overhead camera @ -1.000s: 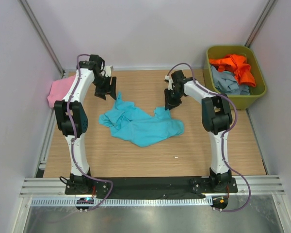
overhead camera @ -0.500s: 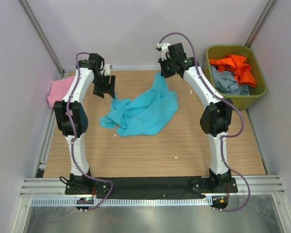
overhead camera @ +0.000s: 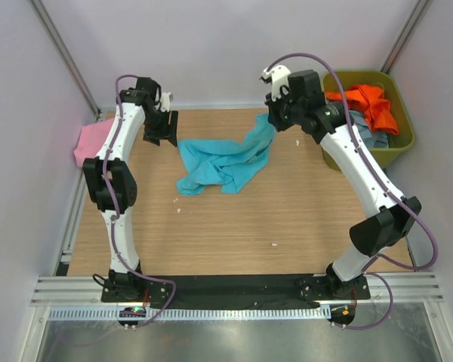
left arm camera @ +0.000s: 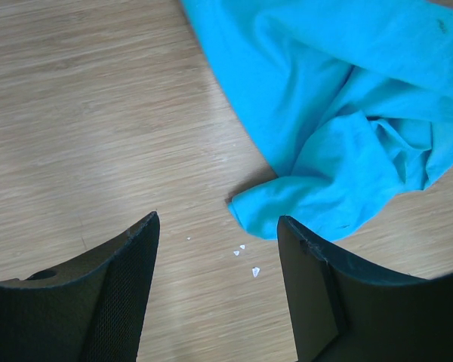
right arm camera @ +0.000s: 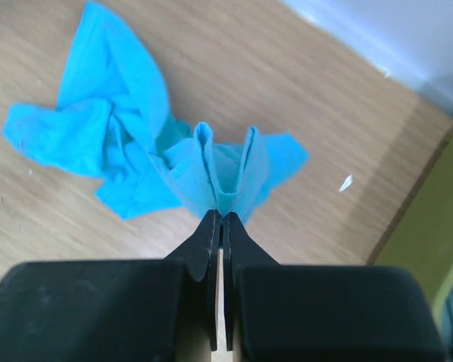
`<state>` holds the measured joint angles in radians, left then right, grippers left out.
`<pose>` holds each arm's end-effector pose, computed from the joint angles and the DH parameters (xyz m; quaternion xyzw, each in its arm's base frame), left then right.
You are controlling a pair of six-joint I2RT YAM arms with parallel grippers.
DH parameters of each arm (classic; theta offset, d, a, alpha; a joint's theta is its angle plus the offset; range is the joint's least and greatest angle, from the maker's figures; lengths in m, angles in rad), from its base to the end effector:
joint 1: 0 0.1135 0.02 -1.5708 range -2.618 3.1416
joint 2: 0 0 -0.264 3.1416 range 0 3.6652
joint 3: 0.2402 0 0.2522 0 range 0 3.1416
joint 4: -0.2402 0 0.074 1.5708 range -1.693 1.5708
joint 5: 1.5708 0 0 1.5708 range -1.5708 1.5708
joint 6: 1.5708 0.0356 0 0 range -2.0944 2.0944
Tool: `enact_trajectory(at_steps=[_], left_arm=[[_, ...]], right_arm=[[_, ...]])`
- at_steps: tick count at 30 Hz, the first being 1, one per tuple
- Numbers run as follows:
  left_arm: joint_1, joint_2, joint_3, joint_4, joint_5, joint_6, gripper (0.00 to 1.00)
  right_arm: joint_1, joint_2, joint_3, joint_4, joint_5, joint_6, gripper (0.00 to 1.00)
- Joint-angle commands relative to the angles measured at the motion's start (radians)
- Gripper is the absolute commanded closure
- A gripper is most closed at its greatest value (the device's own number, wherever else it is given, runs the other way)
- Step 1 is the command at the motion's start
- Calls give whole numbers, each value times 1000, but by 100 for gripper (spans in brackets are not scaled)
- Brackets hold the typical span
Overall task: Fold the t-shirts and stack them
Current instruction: Flatten the tshirt out
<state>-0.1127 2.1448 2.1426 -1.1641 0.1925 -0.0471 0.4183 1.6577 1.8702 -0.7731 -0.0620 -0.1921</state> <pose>0.4477 -0.0575 0.2945 0.0513 0.9739 -0.1098 0.1918 0.3303 0.1493 0.4286 -0.2771 0.8298 0.0815 0.4775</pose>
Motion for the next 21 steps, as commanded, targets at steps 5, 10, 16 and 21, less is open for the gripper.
enact_trajectory(at_steps=[5,10,16,21], left_arm=[[5,79,54,-2,13,42,36],[33,262,237,-6,182,85,36],[57,429,368,61,310,127,41],[61,498,436,87,369,125,43]], right_arm=[[13,49,-137,-20,-58,8,99],[11,140,-65,-28,-64,11,99],[11,162,-51,-31,-67,36,99],[13,145,-75,-34,-47,37,99]])
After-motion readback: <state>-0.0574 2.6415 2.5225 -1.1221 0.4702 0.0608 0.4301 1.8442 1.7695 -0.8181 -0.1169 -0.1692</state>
